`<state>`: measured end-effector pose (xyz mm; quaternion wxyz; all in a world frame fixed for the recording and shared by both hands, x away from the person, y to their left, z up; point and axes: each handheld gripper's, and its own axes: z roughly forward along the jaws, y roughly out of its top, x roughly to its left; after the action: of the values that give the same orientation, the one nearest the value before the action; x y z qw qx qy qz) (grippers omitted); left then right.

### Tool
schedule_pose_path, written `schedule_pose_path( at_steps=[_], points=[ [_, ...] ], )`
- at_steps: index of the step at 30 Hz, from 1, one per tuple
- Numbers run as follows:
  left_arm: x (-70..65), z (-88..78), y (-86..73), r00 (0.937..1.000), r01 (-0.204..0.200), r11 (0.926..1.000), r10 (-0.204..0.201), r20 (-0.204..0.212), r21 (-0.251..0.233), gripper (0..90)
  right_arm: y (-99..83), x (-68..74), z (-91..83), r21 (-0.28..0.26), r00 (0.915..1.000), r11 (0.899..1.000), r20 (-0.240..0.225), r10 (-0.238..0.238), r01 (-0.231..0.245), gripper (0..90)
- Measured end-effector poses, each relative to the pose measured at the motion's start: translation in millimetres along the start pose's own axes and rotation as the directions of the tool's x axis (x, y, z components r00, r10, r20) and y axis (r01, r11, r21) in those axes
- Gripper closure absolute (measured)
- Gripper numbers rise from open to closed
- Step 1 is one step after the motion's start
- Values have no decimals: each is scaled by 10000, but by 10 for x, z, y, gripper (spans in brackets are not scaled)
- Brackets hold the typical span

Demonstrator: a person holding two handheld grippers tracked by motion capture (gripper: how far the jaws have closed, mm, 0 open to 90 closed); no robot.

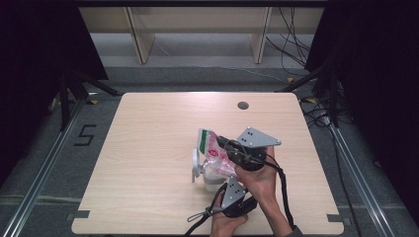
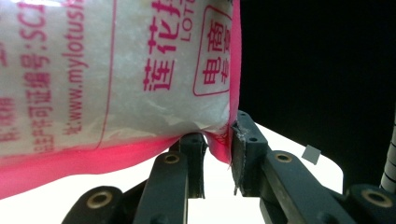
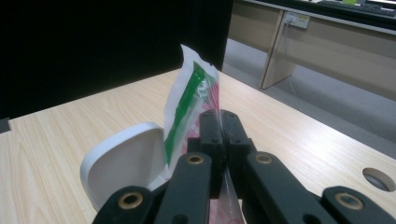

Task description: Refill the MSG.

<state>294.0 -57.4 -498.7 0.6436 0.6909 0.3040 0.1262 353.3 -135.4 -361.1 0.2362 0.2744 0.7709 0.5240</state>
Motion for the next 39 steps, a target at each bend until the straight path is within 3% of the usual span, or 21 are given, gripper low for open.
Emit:
schedule_pose_path(
  at_steps=[4, 8, 9, 16, 37, 39],
  points=[
    [-2, -2, -3, 10000, 4, 10000, -4, -12, 8, 758, 4, -7, -9, 34, 9999, 9999, 104, -135, 134, 900],
    [-4, -4, -2, 10000, 29, 10000, -28, 10, -12, 758, 2, 11, -9, 80, 10000, 10000, 90, 25, -25, 900],
    [-6, -6, -3, 10000, 23, 10000, -23, -16, -7, 758, 5, -7, -6, 7, 9998, 9999, 110, -167, 166, 900],
    [-5, -7, -3, 10000, 33, 10000, -33, -27, -9, 758, 1, 4, 12, -10, 9999, 10000, -114, 7, -8, 900],
    [-2, -13, 5, 10000, 4, 10000, -3, -70, 68, 758, 3, 20, 12, -3, 9998, 9999, -160, 120, -121, 900],
    [2, -5, -1, 10000, -9, 10000, 9, 31, -36, 758, 8, 3, 1, -32, 9998, 9999, 113, -168, 168, 900]
  ],
)
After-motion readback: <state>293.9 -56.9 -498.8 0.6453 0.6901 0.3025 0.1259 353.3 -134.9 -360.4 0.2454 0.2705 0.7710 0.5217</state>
